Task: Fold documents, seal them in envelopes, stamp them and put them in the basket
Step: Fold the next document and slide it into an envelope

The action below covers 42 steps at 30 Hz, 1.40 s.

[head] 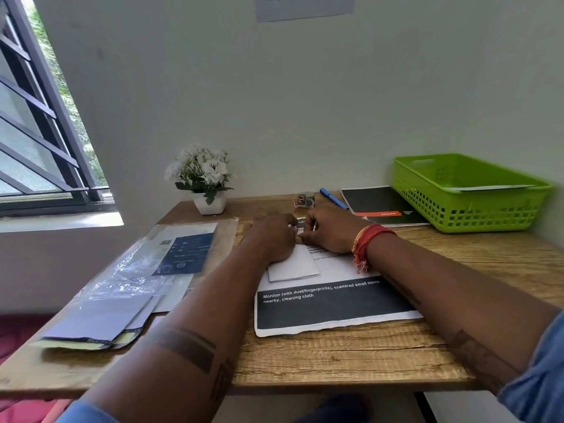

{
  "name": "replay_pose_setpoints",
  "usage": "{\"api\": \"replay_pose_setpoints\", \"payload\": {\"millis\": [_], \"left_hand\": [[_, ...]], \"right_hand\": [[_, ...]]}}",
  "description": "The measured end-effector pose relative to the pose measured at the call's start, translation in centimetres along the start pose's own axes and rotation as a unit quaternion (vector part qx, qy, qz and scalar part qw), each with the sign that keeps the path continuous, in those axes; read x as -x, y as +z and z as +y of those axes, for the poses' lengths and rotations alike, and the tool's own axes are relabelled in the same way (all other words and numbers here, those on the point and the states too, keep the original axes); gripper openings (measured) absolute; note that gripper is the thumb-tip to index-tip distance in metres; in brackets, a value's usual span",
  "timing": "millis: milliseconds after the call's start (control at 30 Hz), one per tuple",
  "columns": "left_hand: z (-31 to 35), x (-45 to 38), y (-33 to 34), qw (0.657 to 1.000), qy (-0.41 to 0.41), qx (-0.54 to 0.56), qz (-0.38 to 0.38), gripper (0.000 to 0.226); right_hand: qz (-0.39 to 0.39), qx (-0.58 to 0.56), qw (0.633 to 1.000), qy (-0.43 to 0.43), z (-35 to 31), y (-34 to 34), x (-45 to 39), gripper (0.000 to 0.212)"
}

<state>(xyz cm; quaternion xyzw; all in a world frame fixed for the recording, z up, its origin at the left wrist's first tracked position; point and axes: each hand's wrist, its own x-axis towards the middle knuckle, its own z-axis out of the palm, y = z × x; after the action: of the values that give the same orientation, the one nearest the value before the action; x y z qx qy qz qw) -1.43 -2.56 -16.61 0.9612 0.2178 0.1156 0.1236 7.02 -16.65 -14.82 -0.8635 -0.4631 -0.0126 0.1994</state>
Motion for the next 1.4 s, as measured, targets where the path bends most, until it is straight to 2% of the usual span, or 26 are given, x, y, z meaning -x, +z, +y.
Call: {"api": "replay_pose_setpoints", "payload": {"millis": [133, 267, 533, 733, 800, 900, 967, 1267, 1400], "left_hand": [[-0.2, -0.1, 0.3, 1.000, 0.012, 0.008, 0.006, 0.037], [-0.1, 0.1, 0.2, 1.000, 0.016, -0.015, 0.010, 0.036], [0.2, 0.3, 0.2, 0.999, 0.011, -0.033, 0.004, 0.039], [-0.5, -0.1, 0.3, 1.000, -0.003, -0.024, 0.007, 0.039], [-0.4, -0.1, 0.1, 0.999, 0.001, -0.034, 0.003, 0.039], [-0.2, 0.1, 0.0, 0.999, -0.002, -0.048, 0.000, 0.028], [-0.2, 0.1, 0.2, 0.999, 0.001, -0.039, 0.003, 0.021], [-0.5, -0.2, 0.3, 1.000, 0.009, -0.026, -0.005, 0.022], [-0.7, -0.2, 0.5, 0.999, 0.022, -0.023, -0.007, 0.025]], "right_hand": [[-0.075, 0.015, 0.997, 0.006, -0.5, -1.5, 0.6, 0.034], [-0.139, 0.038, 0.989, 0.017, -0.8, -2.8, 1.6, 0.049], [-0.232, 0.053, 0.971, 0.006, -0.9, -4.2, 2.4, 0.069], [-0.268, 0.018, 0.962, -0.047, -0.3, -4.5, 2.7, 0.080], [-0.263, 0.006, 0.963, -0.061, 0.0, -4.4, 2.8, 0.070], [-0.229, 0.011, 0.970, -0.074, 0.0, -4.2, 2.9, 0.040], [-0.191, 0.026, 0.978, -0.079, -0.1, -4.0, 2.9, 0.034], [-0.067, 0.104, 0.987, -0.102, 1.3, -1.3, 1.1, 0.044], [-0.071, 0.133, 0.984, -0.092, 1.0, -1.2, 0.5, 0.050]]}}
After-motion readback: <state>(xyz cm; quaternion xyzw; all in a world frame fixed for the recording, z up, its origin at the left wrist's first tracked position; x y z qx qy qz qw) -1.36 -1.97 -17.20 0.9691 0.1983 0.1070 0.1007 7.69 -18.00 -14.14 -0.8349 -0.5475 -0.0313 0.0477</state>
